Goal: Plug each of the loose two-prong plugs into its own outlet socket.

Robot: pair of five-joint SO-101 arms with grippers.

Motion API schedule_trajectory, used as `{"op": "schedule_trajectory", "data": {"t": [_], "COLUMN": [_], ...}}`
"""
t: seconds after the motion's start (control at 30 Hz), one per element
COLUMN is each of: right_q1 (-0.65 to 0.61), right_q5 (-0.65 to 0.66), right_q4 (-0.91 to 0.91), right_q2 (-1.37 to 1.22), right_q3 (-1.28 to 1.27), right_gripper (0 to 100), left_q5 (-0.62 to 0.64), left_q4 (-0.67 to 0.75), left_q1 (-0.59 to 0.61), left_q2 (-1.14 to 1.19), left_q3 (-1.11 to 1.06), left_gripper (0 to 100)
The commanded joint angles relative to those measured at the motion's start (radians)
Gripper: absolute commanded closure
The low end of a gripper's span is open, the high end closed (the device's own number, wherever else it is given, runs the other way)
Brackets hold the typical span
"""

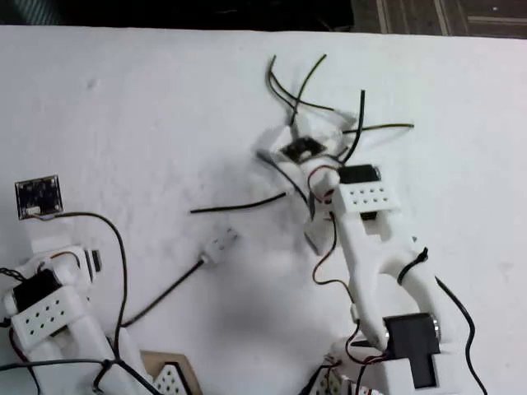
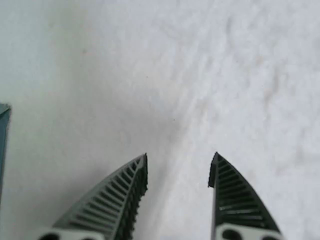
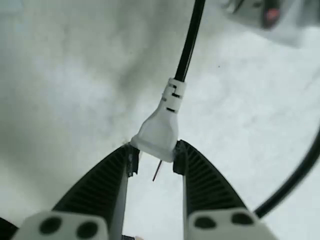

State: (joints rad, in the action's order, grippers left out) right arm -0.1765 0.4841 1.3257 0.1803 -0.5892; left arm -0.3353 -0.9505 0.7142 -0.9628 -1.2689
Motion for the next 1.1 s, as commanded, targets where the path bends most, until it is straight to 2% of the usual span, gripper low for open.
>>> {"op": "schedule_trajectory", "data": {"t": [0.0, 0.13, 0.4, 0.5, 0.67, 0.9, 1.07], "right_q1": [0.012, 0.015, 0.01, -0.002, -0.056, -0.038, 0.007], "right_q5": [0.017, 0.011, 0.008, -0.064, -0.141, -0.14, -0.132], "right_q4": [-0.007, -0.002, -0.001, 0.042, 0.177, 0.094, 0.013], "right_q2": [0.041, 0.041, 0.042, 0.05, 0.041, 0.03, -0.096], "right_q3": [-0.02, -0.029, -0.021, 0.0, 0.11, 0.112, 0.106], "right_gripper": [96.9, 88.5, 87.5, 86.5, 74.8, 81.0, 82.7], "left_q5": [0.008, 0.008, 0.008, 0.008, 0.008, 0.008, 0.008], "left_q4": [0.015, 0.015, 0.015, 0.017, 0.017, 0.017, 0.017], "left_q1": [-0.005, -0.005, -0.005, -0.005, -0.007, -0.007, -0.007], "left_q2": [-0.018, -0.018, -0.018, -0.018, -0.018, -0.018, -0.018], "left_q3": [0.003, 0.003, 0.003, 0.003, 0.003, 0.003, 0.003], "left_gripper": [79, 79, 79, 79, 79, 79, 79]}}
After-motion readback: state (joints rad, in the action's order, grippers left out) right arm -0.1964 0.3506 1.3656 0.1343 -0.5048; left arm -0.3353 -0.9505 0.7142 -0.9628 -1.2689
